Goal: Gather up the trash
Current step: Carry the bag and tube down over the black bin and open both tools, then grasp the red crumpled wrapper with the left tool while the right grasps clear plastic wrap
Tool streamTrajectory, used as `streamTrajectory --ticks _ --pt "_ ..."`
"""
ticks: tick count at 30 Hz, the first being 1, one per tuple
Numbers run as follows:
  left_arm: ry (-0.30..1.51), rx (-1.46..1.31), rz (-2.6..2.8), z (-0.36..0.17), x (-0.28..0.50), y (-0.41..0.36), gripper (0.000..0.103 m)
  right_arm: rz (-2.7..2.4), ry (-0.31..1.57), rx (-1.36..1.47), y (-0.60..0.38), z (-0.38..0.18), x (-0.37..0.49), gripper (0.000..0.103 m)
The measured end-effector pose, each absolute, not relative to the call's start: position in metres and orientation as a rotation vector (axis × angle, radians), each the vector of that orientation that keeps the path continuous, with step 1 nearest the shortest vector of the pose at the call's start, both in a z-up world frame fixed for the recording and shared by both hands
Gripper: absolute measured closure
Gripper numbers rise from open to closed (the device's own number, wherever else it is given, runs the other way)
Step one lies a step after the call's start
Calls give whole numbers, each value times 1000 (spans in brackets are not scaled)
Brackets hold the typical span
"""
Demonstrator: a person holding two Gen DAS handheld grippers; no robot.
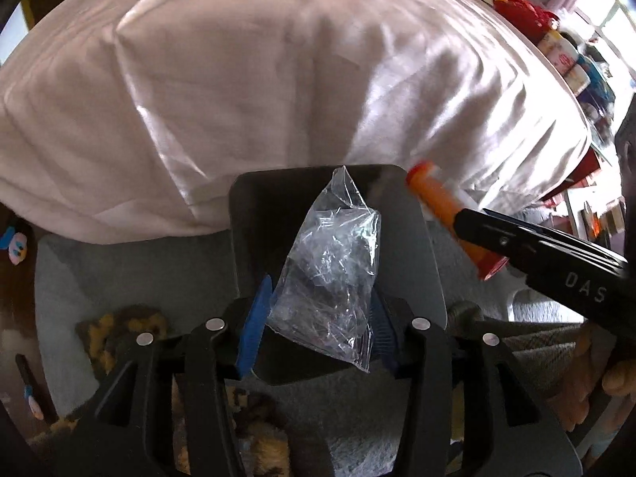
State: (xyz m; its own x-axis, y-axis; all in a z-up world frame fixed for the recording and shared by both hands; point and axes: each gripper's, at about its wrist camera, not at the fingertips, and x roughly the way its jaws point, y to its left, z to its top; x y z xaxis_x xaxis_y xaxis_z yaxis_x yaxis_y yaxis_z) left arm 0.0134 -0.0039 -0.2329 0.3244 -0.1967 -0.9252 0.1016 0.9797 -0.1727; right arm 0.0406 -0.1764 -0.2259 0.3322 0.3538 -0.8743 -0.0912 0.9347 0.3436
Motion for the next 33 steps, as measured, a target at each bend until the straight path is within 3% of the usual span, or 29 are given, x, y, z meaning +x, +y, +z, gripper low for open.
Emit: streamTrajectory --ticks 4,10,15,33 --pt "1208 -93 -187 -223 11 2 45 294 1156 258 -178 -211 38 51" --pt "1129 -63 -207 -202 5 -1 23 328 1006 269 -188 -186 30 45" --pt "1045 -110 -196 -178 20 10 18 295 893 214 -198 -163 37 41" --pt "957 -124 -190 -117 114 12 16 225 864 236 -199 -116 164 43"
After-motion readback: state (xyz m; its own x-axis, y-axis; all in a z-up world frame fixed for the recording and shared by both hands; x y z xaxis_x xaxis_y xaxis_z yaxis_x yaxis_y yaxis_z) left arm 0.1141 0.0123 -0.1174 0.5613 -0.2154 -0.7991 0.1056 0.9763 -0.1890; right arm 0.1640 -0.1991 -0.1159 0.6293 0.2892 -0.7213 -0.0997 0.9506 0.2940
